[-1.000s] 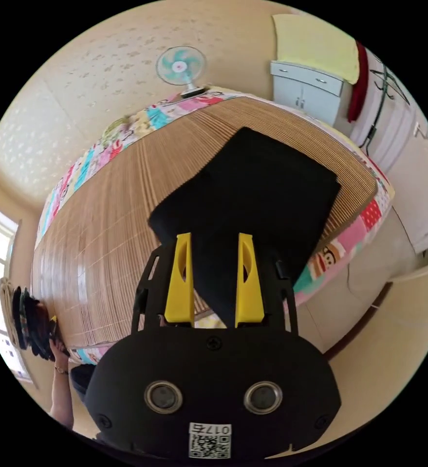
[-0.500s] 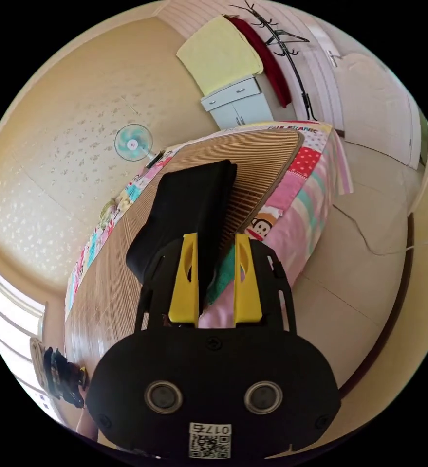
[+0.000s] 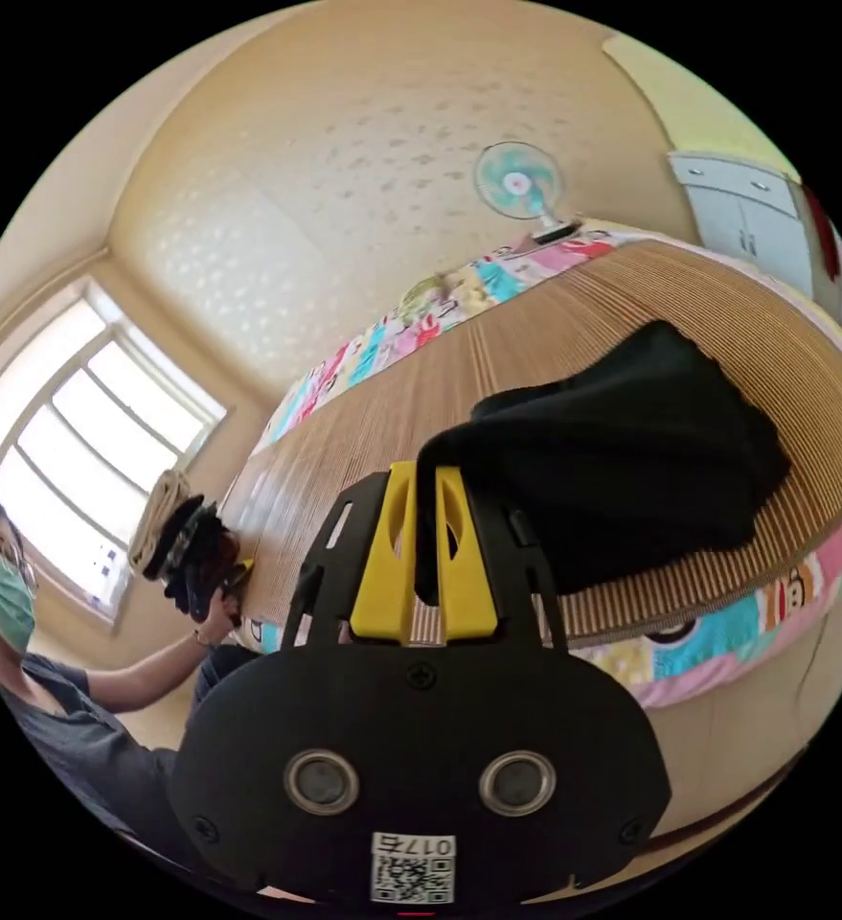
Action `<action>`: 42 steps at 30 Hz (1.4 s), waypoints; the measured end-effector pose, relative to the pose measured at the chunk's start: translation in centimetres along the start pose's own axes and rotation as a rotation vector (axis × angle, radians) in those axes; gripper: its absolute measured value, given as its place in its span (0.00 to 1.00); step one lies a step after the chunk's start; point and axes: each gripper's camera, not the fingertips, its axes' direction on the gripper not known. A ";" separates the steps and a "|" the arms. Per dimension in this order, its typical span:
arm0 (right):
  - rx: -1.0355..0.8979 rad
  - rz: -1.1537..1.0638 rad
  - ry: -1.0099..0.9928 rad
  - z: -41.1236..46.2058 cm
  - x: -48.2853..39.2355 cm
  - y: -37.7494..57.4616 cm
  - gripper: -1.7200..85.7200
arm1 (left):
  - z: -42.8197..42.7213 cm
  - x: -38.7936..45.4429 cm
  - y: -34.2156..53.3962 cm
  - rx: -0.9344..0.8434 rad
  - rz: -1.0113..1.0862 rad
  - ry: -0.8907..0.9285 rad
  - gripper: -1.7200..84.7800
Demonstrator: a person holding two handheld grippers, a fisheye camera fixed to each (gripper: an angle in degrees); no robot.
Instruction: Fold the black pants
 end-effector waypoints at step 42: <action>0.054 0.499 0.119 8.4 19.7 3.2 0.16 | 0.3 0.4 1.1 0.007 -0.019 0.039 0.01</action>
